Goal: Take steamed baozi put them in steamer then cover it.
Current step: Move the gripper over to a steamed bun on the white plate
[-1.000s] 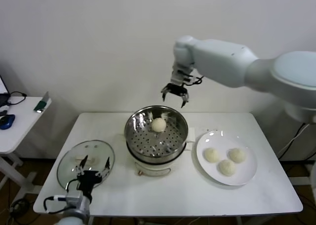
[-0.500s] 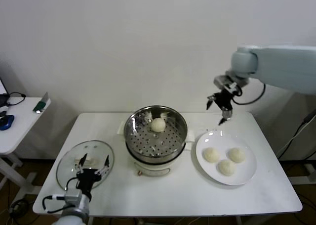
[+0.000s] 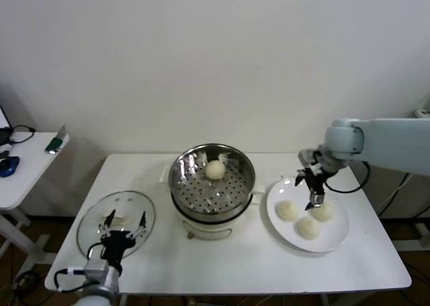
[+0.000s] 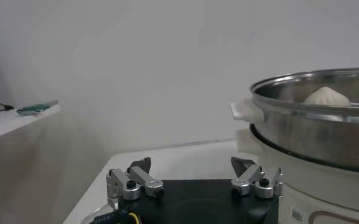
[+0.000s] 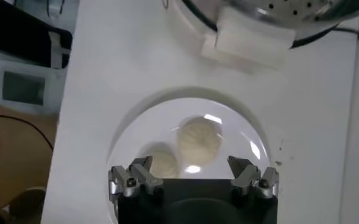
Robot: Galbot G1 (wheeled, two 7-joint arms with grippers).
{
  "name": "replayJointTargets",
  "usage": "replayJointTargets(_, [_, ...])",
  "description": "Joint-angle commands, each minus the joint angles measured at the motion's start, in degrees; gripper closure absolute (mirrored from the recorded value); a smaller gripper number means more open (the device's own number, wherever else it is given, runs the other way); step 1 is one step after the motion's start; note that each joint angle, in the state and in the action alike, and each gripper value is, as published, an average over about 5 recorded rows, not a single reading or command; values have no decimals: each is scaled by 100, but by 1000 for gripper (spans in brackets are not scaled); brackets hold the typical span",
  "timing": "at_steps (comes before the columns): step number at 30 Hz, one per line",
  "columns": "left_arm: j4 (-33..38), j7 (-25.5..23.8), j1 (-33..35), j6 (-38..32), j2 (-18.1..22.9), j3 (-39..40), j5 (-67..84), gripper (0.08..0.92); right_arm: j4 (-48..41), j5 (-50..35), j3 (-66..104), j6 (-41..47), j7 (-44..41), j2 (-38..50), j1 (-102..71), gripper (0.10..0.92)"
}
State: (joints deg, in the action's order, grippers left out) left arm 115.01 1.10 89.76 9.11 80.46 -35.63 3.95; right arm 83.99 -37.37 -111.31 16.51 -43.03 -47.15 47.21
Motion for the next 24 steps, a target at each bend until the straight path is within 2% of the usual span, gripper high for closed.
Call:
replayJointTargets(1, [-24,2,5,-6,7,-4,5,177,-366,540,840,534,624,162,-1446,203])
replayJointTargets(16, [-180,-1,-63,-4,-6,33,-8,177,-1276,807,1787,412,710,-166,-2404,203])
replayJointTargets(24, [-229,-8,-107,6,-27,60,-13,177,-1378,719,1790,382,564,-229,-2387,203])
